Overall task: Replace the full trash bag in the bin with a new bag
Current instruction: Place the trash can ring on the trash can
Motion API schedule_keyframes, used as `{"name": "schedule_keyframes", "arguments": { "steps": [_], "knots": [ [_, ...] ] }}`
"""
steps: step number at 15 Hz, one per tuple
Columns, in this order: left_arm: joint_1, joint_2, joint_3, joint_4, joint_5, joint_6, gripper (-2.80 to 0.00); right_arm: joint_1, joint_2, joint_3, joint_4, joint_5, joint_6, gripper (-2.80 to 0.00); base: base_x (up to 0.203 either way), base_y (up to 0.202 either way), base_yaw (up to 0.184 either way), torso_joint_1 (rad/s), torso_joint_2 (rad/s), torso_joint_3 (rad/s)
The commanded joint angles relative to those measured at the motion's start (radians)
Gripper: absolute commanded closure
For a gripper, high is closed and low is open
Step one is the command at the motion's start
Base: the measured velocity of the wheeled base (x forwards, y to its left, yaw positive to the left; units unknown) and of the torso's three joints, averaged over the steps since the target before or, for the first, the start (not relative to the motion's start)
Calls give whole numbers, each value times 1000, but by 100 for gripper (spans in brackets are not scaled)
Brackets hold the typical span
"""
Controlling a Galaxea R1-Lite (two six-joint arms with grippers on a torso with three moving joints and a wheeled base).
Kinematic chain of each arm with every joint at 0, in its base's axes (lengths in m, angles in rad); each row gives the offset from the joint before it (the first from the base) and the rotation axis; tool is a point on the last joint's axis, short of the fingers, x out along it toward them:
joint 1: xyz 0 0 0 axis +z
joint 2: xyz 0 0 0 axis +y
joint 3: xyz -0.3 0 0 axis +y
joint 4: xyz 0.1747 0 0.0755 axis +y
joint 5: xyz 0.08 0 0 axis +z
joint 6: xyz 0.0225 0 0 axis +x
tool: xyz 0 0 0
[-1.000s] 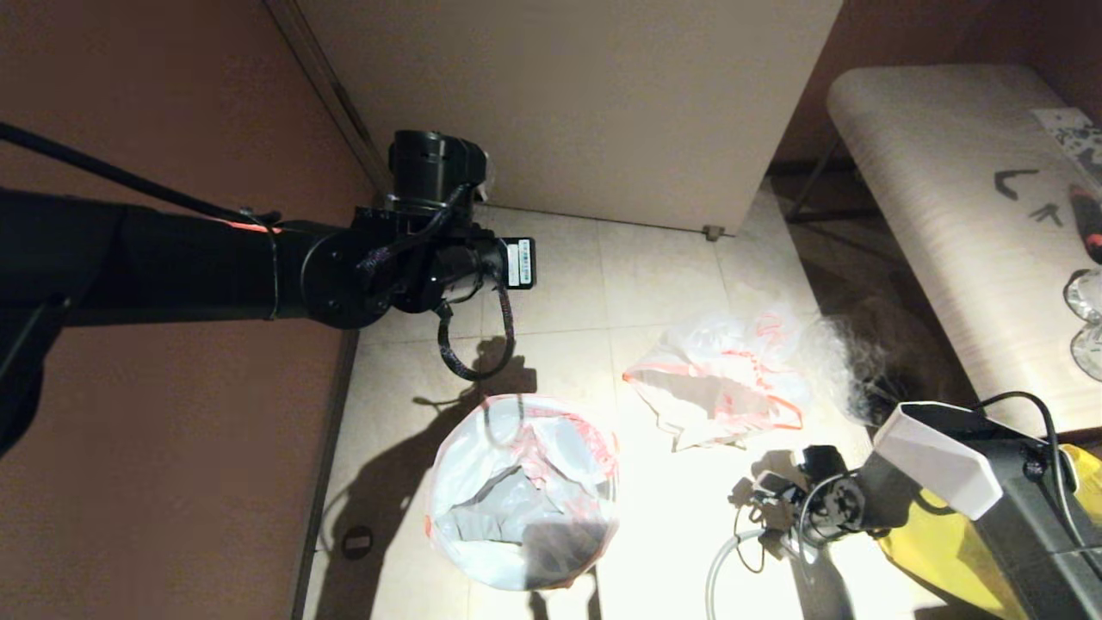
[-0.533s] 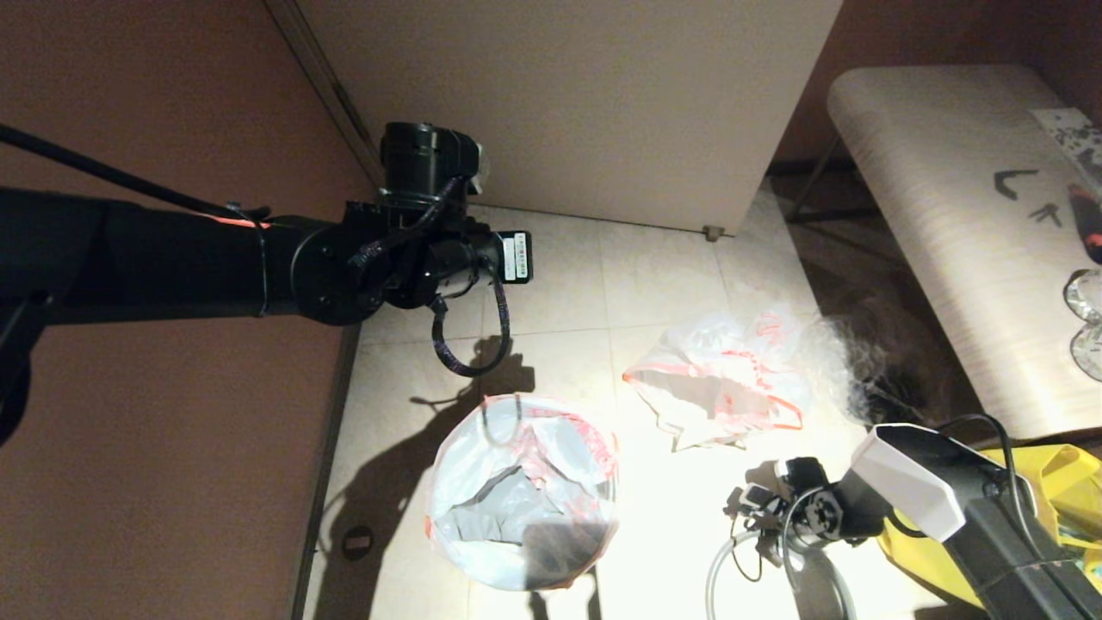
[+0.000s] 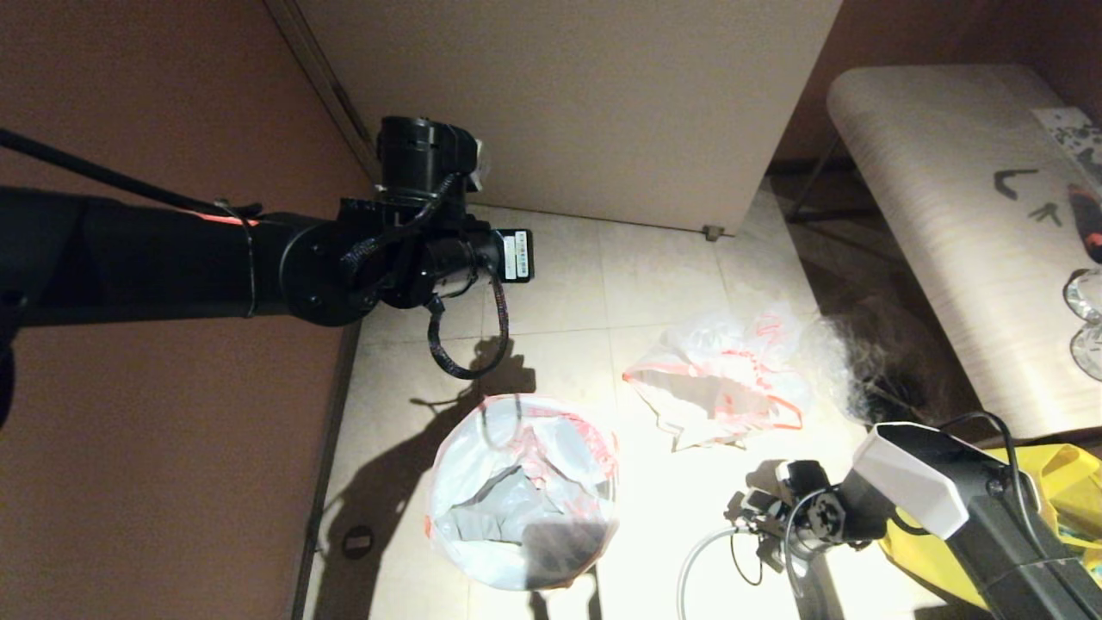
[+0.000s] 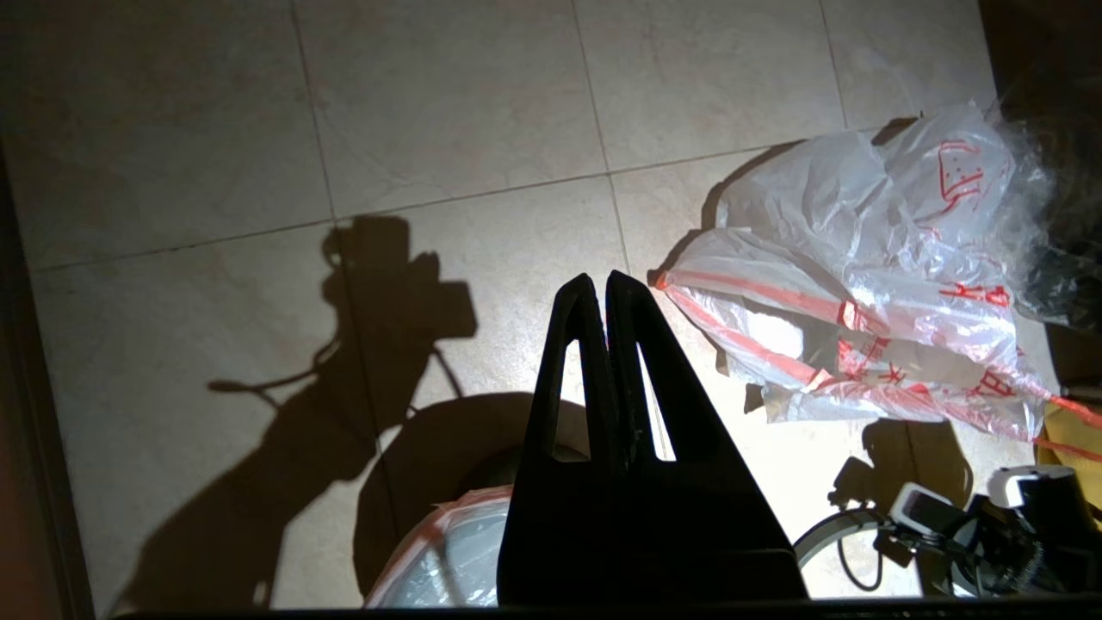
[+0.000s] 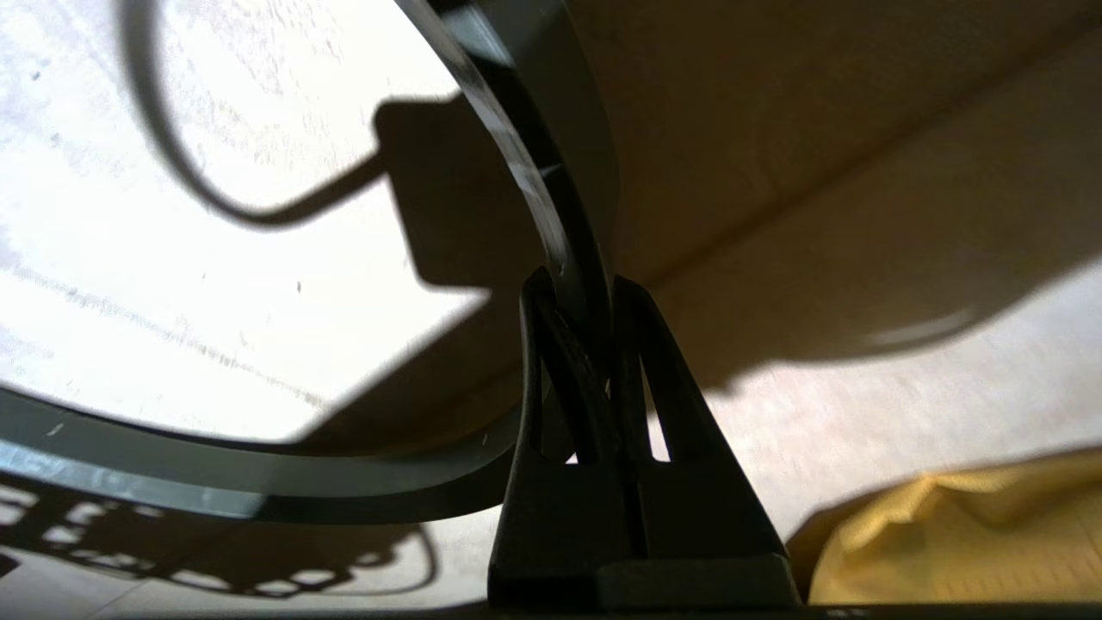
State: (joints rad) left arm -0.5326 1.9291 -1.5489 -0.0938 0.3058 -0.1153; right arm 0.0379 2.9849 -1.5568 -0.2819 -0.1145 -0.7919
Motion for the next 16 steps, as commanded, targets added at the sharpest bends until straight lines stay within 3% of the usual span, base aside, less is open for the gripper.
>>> {"name": "schedule_keyframes", "arguments": {
  "steps": [1, 4, 8, 11, 13, 16],
  "knots": [
    [-6, -30, 13, -1, 1, -1, 0, 0, -97, 82, -8, -1, 6, 0, 0, 0, 0, 0, 0, 0],
    [-25, -60, 34, 3, 1, -1, 0, 2, -267, 201, -32, -1, 60, 0, 0, 0, 0, 0, 0, 0],
    [-42, -147, 89, 94, -7, 43, 0, -12, -544, 298, -15, -64, 214, 0, 0, 0, 0, 0, 0, 0],
    [-46, -158, 88, 121, -8, 47, 0, -17, -797, 351, 131, -81, 287, 0, 0, 0, 0, 0, 0, 0],
    [-46, -171, 95, 119, -9, 47, 0, -8, -941, 324, 280, -24, 371, 0, 0, 0, 0, 0, 0, 0],
    [-67, -192, 107, 115, -15, 43, 0, 4, -1044, 95, 527, 120, 541, 0, 0, 0, 0, 0, 0, 0]
  ]
}}
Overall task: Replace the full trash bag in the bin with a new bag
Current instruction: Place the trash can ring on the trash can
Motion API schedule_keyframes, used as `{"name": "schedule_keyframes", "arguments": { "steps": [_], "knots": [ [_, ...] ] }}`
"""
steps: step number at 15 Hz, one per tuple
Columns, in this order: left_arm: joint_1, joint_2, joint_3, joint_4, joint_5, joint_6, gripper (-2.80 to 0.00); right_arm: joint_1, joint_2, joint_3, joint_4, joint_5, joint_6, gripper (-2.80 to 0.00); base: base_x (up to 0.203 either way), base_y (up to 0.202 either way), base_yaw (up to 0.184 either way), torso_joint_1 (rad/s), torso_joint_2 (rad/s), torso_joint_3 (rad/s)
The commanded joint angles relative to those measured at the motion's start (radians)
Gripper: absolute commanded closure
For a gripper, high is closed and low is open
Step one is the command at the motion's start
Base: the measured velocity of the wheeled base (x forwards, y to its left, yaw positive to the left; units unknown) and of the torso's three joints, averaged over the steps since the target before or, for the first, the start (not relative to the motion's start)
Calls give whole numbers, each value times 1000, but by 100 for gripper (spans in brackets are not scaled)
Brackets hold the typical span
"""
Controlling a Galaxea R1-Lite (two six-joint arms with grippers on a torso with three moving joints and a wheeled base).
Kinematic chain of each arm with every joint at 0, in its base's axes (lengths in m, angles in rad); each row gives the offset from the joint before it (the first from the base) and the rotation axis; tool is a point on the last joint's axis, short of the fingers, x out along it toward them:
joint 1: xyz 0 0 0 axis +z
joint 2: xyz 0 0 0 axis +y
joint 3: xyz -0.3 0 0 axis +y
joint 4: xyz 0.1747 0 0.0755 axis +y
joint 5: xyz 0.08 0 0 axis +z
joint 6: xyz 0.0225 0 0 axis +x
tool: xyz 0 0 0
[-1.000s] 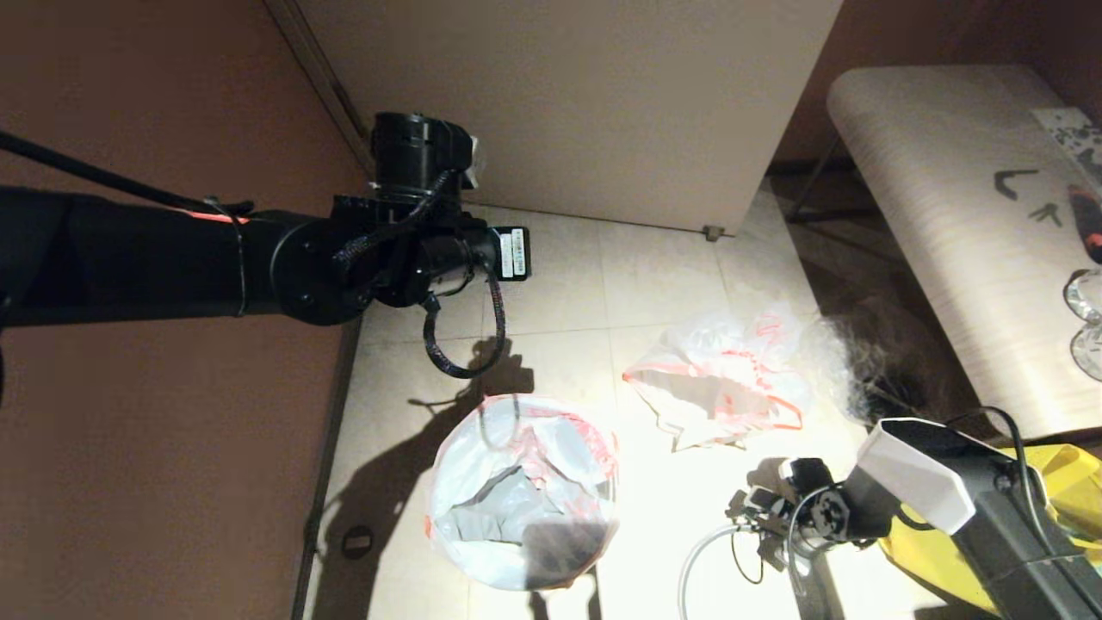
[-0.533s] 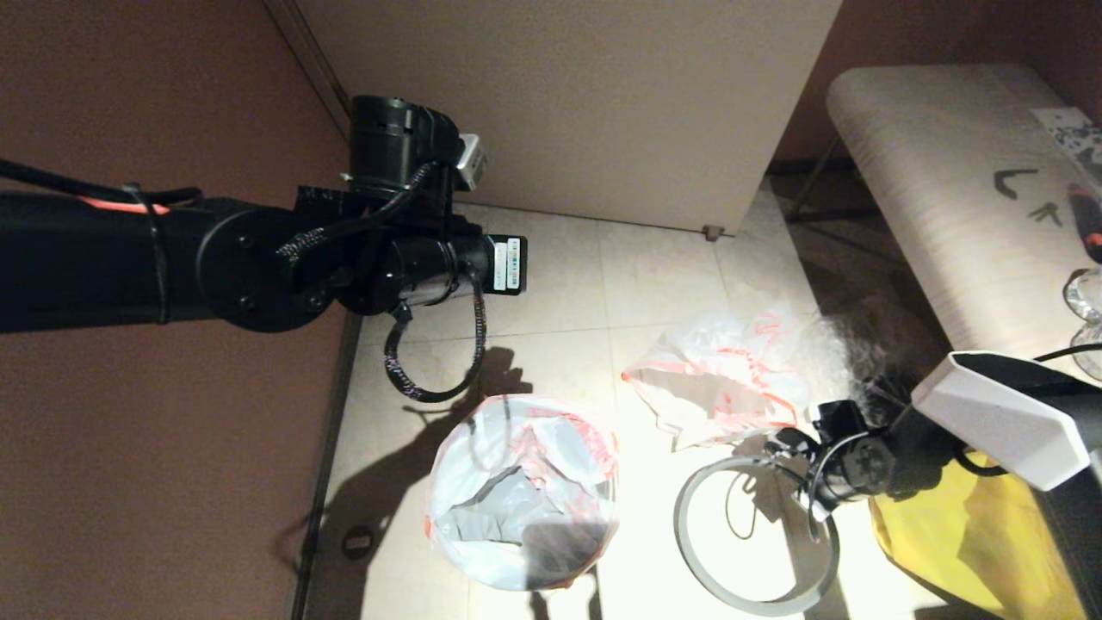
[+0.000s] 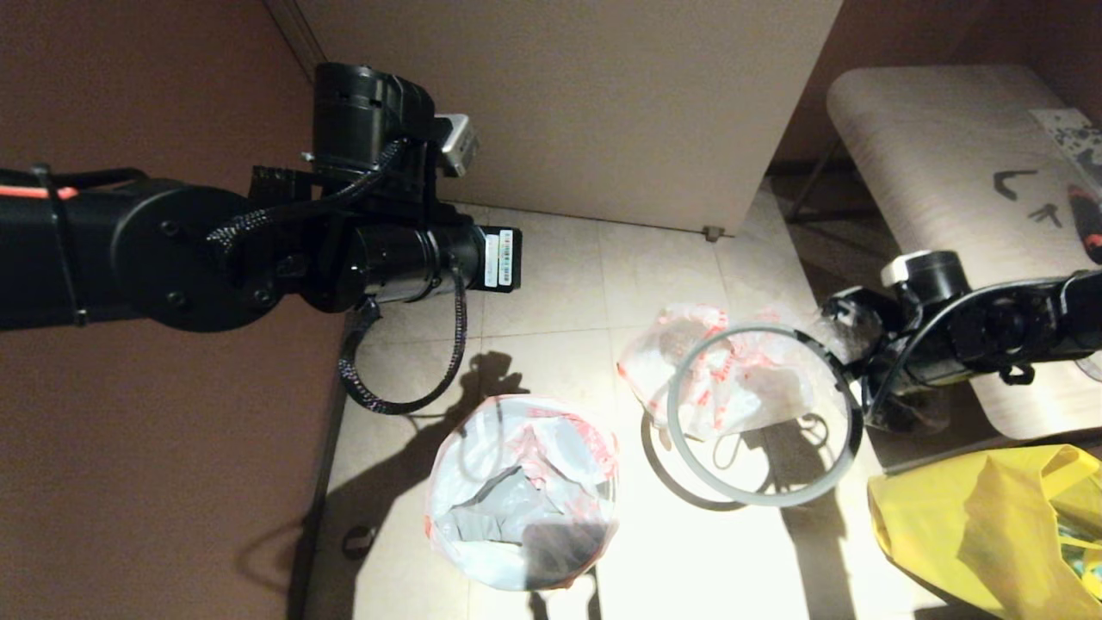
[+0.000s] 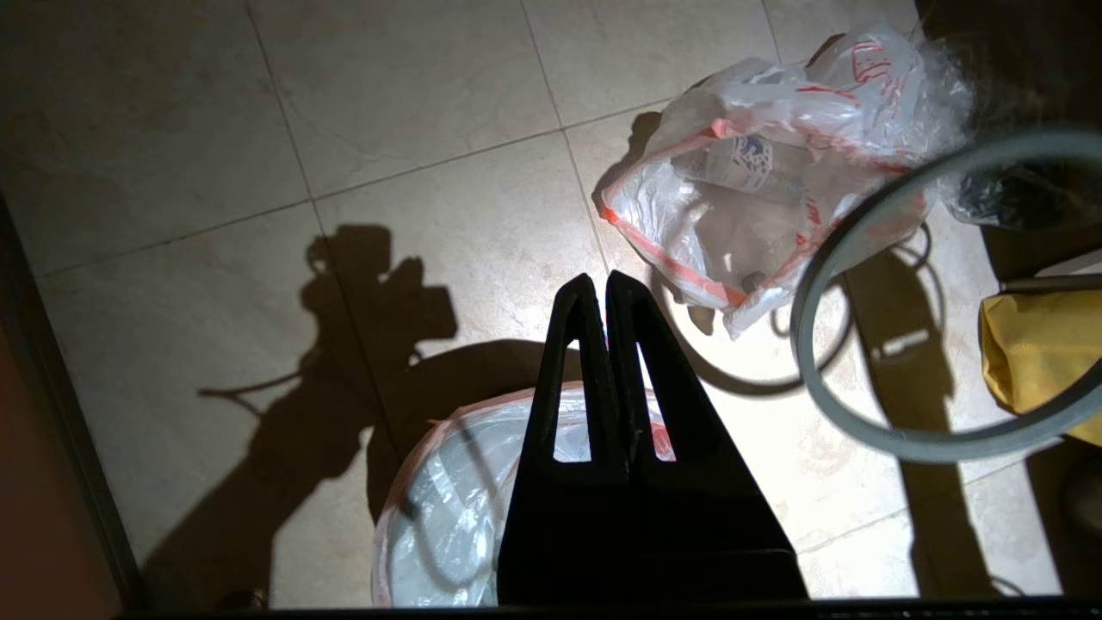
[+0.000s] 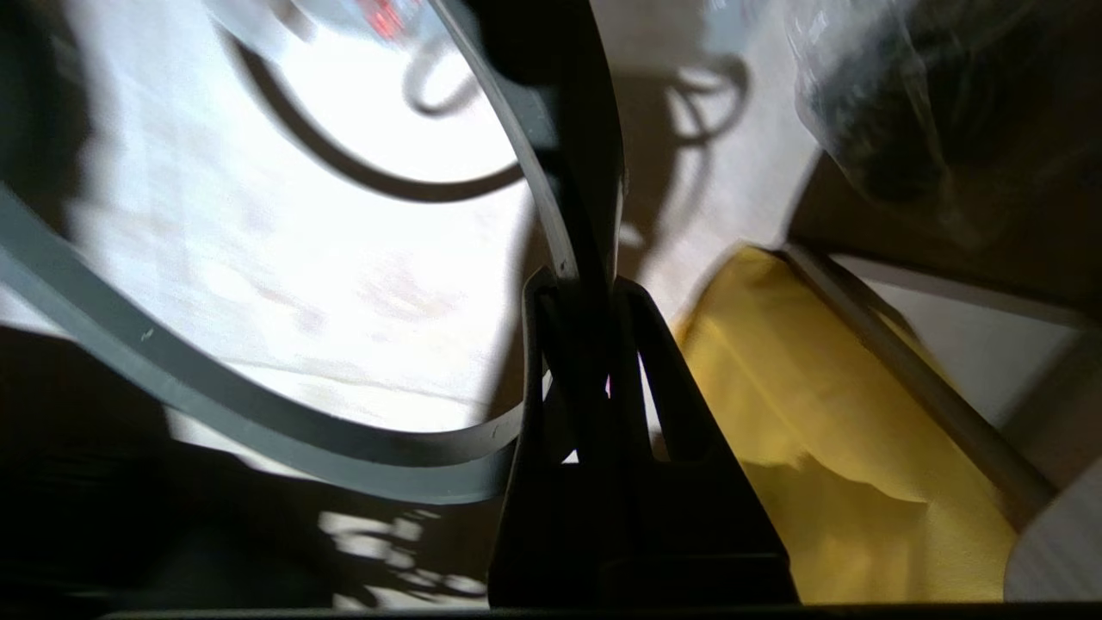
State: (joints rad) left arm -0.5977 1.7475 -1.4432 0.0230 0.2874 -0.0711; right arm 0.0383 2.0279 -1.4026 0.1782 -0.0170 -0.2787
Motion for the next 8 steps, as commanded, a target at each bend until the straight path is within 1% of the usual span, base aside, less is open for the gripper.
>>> {"name": "schedule_keyframes", "arguments": {
  "steps": [1, 2, 3, 4, 6, 7, 8],
  "knots": [
    [-3, -24, 7, 1, -3, -1, 0, 19, -96, -141, 203, 94, 95, 0, 0, 0, 0, 0, 0, 0],
    [-1, -34, 9, 2, -4, -1, 0, 50, -102, -203, 325, 180, 156, 0, 0, 0, 0, 0, 0, 0],
    [6, -34, 7, 1, -4, -1, 0, 103, -102, -232, 384, 238, 206, 0, 0, 0, 0, 0, 0, 0],
    [9, -40, 7, 0, -4, -3, 0, 155, -90, -247, 389, 263, 258, 0, 0, 0, 0, 0, 0, 0],
    [24, -51, 7, 0, -4, -3, 0, 259, -32, -308, 379, 274, 391, 0, 0, 0, 0, 0, 0, 0],
    [30, -56, 7, 0, -4, -1, 0, 307, 4, -354, 374, 273, 441, 0, 0, 0, 0, 0, 0, 0],
    [37, -56, 6, -2, -4, -1, 0, 346, 39, -390, 371, 268, 473, 0, 0, 0, 0, 0, 0, 0]
  ]
}}
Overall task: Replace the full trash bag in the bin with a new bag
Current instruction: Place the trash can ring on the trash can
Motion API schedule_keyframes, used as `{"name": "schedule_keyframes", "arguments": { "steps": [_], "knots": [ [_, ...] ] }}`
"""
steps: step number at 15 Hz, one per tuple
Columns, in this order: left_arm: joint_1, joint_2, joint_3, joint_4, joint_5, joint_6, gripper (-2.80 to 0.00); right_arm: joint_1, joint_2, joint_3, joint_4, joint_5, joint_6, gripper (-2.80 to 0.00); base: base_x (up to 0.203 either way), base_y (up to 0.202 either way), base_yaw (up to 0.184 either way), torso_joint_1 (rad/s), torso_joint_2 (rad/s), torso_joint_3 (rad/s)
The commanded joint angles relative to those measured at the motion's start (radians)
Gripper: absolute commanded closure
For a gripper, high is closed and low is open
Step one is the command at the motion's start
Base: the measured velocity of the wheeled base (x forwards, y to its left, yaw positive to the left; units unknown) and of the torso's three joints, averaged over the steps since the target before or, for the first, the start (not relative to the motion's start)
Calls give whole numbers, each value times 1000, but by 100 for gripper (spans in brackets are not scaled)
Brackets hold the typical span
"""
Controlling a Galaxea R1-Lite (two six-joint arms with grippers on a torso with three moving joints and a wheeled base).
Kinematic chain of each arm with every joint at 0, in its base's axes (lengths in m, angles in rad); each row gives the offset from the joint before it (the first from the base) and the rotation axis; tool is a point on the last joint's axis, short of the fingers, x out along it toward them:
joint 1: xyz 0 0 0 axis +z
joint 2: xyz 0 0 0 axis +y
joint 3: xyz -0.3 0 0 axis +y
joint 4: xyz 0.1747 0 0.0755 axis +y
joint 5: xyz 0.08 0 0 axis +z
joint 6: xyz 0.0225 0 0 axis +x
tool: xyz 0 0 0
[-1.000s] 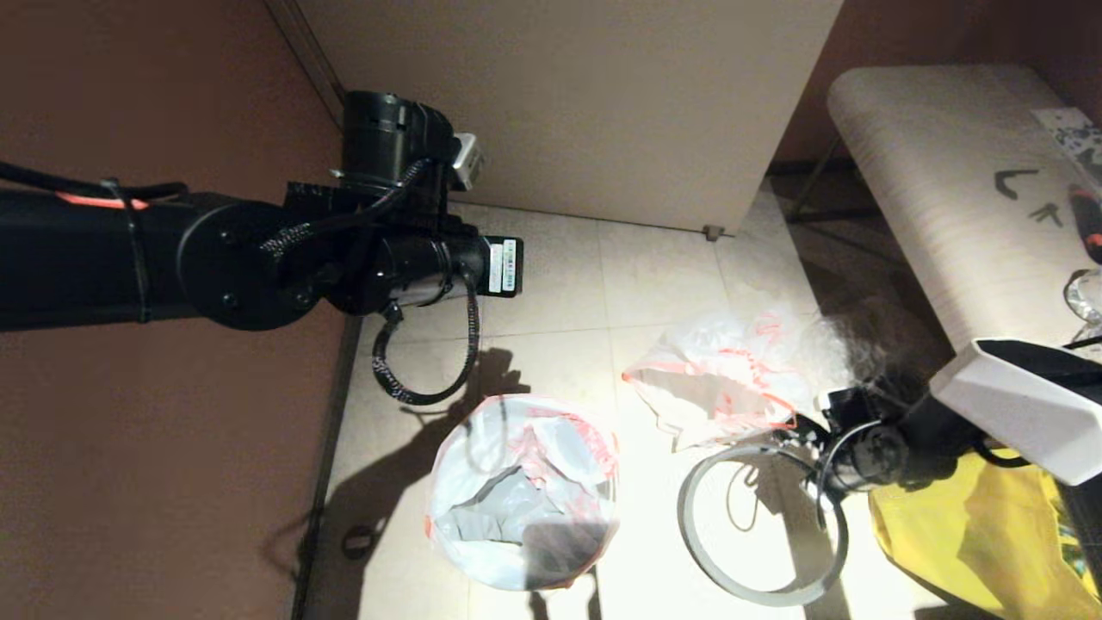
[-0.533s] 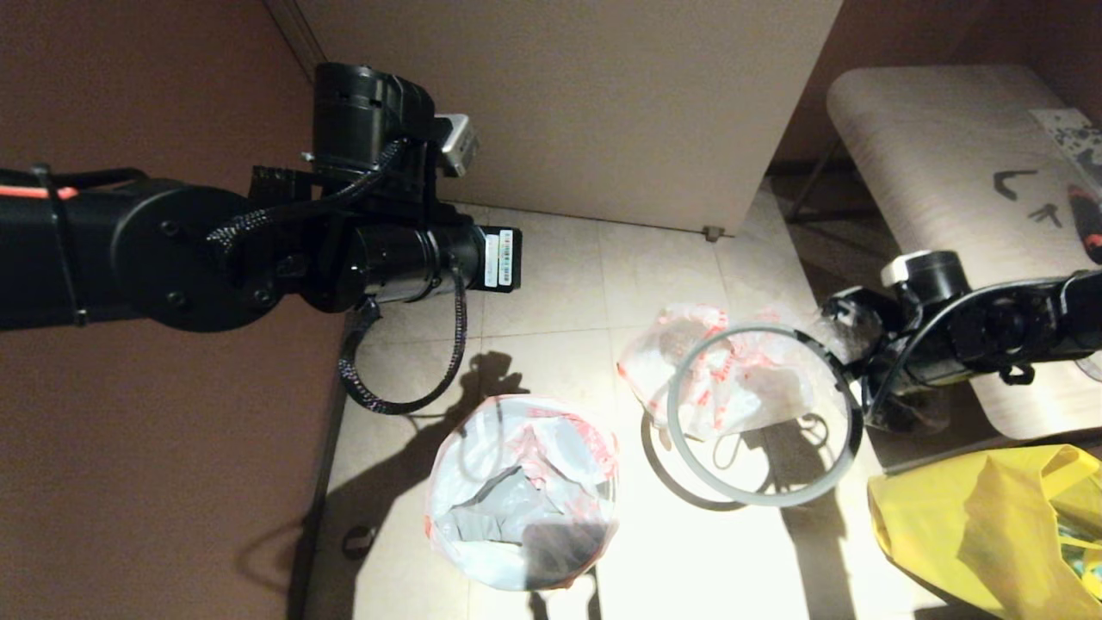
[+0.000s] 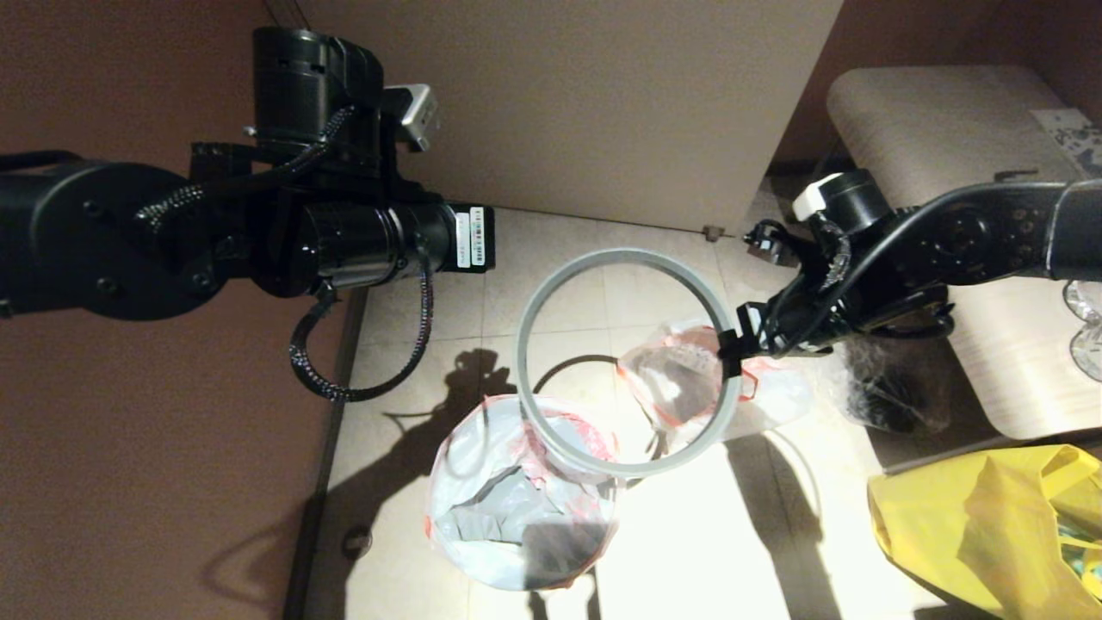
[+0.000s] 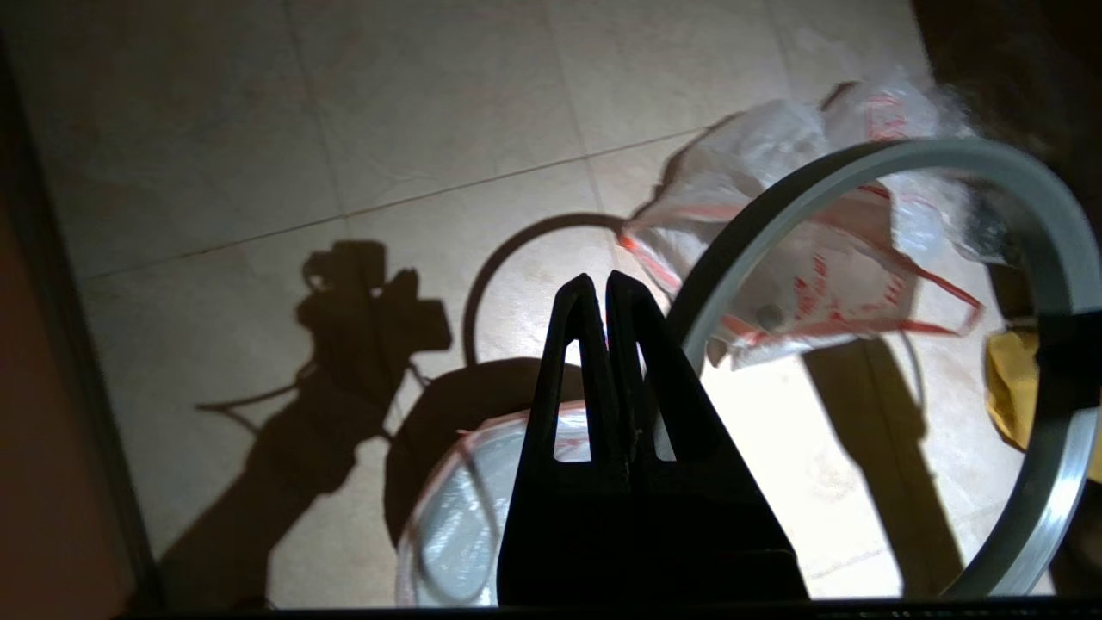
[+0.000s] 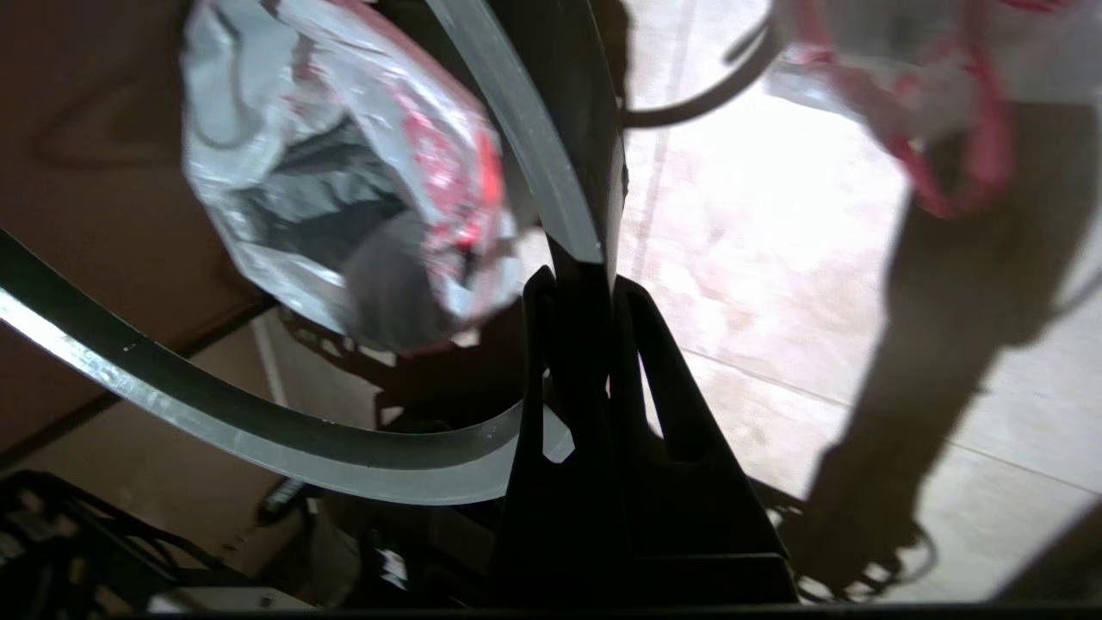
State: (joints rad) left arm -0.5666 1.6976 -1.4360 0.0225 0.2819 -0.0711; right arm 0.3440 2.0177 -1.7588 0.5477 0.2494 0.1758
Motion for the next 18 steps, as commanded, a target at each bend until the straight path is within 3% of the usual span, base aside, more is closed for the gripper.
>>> {"name": "schedule_keyframes", "arguments": {
  "steps": [1, 4, 9, 18],
  "knots": [
    [8, -6, -1, -1, 3, -1, 0, 71, 88, -68, 1, -12, 43, 0, 0, 0, 0, 0, 0, 0],
    [19, -9, -3, -2, 3, -1, 0, 159, 198, -131, 26, -120, 102, 0, 0, 0, 0, 0, 0, 0],
    [22, -12, -1, -1, 3, 0, 0, 227, 357, -206, 9, -243, 103, 0, 0, 0, 0, 0, 0, 0],
    [19, -13, 0, -1, 5, 2, 0, 303, 418, -209, -10, -246, 105, 0, 0, 0, 0, 0, 0, 0]
  ]
}}
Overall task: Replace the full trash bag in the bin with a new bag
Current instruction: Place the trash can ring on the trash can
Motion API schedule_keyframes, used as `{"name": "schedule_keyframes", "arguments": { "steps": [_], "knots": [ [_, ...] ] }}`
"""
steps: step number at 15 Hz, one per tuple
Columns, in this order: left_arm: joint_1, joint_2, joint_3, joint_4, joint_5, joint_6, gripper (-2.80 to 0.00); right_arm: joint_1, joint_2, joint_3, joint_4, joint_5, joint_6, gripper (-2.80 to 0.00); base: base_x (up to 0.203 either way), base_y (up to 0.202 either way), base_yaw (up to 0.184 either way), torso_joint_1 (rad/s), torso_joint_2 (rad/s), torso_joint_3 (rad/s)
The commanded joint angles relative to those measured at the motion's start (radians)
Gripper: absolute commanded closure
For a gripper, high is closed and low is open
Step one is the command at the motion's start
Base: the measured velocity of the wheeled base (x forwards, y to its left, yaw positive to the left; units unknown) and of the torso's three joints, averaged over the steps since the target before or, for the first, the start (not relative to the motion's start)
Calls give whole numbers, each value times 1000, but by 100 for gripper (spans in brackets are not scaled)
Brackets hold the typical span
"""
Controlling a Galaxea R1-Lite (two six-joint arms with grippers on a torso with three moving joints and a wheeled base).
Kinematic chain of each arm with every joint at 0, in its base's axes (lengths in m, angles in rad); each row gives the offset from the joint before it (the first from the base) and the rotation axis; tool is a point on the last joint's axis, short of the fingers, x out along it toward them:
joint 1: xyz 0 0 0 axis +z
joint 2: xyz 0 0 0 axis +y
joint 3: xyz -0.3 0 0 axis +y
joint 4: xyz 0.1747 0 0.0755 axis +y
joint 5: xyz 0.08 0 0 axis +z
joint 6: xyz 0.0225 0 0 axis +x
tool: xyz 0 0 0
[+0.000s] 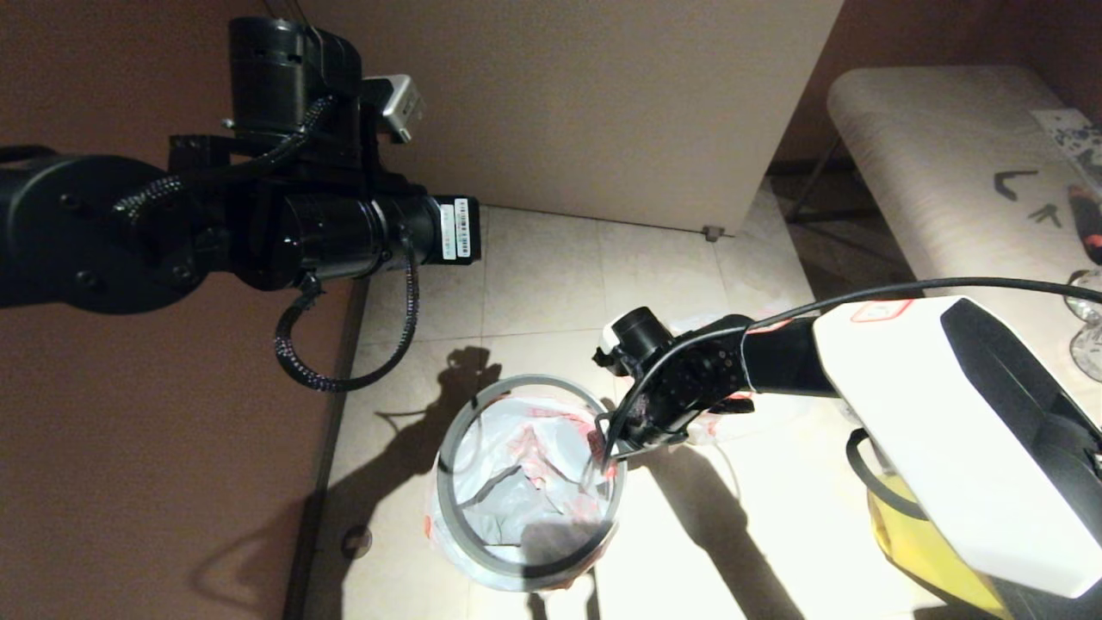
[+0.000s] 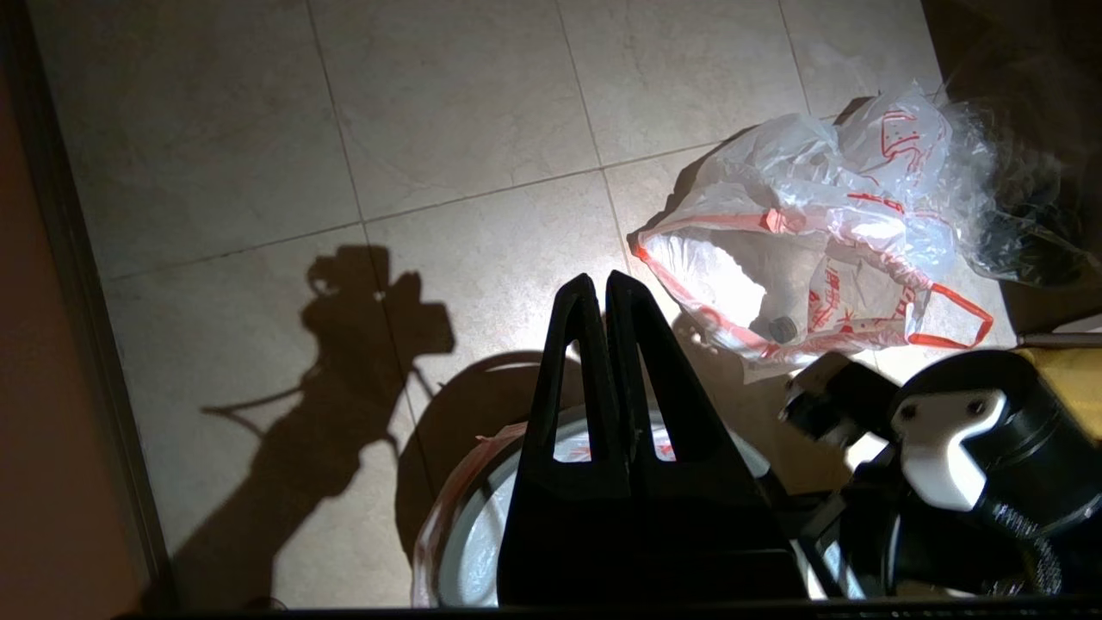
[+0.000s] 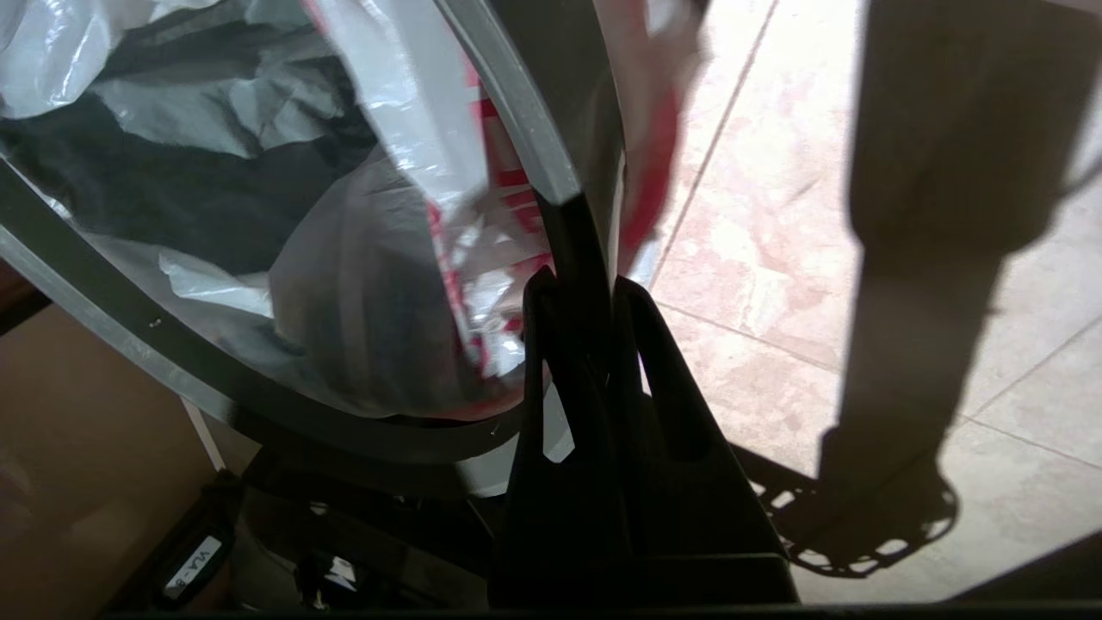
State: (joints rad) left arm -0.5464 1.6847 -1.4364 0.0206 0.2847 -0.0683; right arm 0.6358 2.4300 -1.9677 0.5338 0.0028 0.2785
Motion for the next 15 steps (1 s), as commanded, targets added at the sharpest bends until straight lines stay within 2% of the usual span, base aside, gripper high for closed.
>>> {"name": "schedule_keyframes", "arguments": {
  "steps": [1, 3, 5, 8, 11, 15],
  "knots": [
    [-1, -2, 1, -1, 2, -1, 0, 12, 14, -3, -5, -1, 2, 0, 0, 0, 0, 0, 0, 0],
    [-4, -6, -1, -2, 2, -3, 0, 10, 39, -8, -60, -2, -4, 0, 0, 0, 0, 0, 0, 0],
    [-13, -9, 1, -2, 6, -4, 0, 5, 78, -8, -77, -12, -60, 0, 0, 0, 0, 0, 0, 0],
    [-14, -3, 1, -2, 7, -3, 0, 29, 91, -8, -117, -57, -85, 0, 0, 0, 0, 0, 0, 0],
    [-15, -8, 1, -2, 8, -2, 0, 33, 121, -7, -152, -142, -124, 0, 0, 0, 0, 0, 0, 0],
    [-15, -10, 1, -2, 8, -3, 0, 52, 128, -8, -157, -171, -142, 0, 0, 0, 0, 0, 0, 0]
  ]
}}
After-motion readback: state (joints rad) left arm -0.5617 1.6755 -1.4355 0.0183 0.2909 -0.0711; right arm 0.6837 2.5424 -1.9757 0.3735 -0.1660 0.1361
